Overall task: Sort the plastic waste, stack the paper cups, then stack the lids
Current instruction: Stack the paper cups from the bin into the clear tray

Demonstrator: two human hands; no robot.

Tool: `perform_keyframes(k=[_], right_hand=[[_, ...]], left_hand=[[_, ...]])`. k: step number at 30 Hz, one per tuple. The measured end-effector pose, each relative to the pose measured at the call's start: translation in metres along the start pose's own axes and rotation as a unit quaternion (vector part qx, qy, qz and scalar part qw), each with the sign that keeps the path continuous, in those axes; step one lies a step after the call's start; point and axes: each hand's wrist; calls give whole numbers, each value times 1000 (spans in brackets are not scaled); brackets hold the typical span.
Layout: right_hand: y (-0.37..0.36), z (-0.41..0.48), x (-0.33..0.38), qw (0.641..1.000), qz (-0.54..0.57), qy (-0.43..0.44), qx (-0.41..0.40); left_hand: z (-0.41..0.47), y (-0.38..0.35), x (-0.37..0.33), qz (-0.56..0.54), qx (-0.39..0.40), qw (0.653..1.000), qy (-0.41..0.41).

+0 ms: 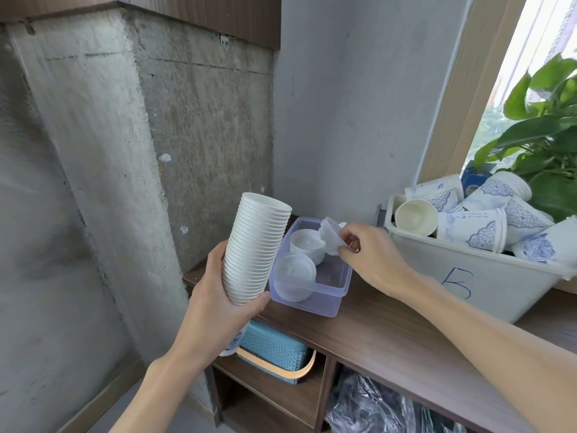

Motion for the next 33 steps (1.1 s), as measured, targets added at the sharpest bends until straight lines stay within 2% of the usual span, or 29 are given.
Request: perform_keyframes(k=[3, 6, 20, 24, 28, 30, 33], right_hand=[[13, -26, -7, 996, -82, 40, -11], [20, -52, -17, 993, -114, 40, 0], [9, -92, -52, 982, -83, -86, 146], [14, -82, -41, 992, -47, -66, 99], [6, -48, -11, 999, 1, -6, 36], [-5, -29, 5, 998, 13, 17, 59], [-22, 0, 20, 988, 5, -8, 155]], left_hand=[[-3, -3, -2, -15, 0, 1000, 2], [-6, -8, -7, -36, 0, 999, 7], [-15, -14, -12, -62, 3, 998, 18], [-13, -11, -7, -60, -6, 998, 23], [-9, -7, -3, -60, -14, 998, 21], [-5, -6, -1, -58, -18, 998, 18], [4, -4, 1, -51, -22, 998, 14]])
Point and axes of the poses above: each hand's wrist, its own z-axis towards the middle knuckle, its own y-axis out of the back of the hand, x = y × z, and after that the axes turned 1 degree about x, right-handed
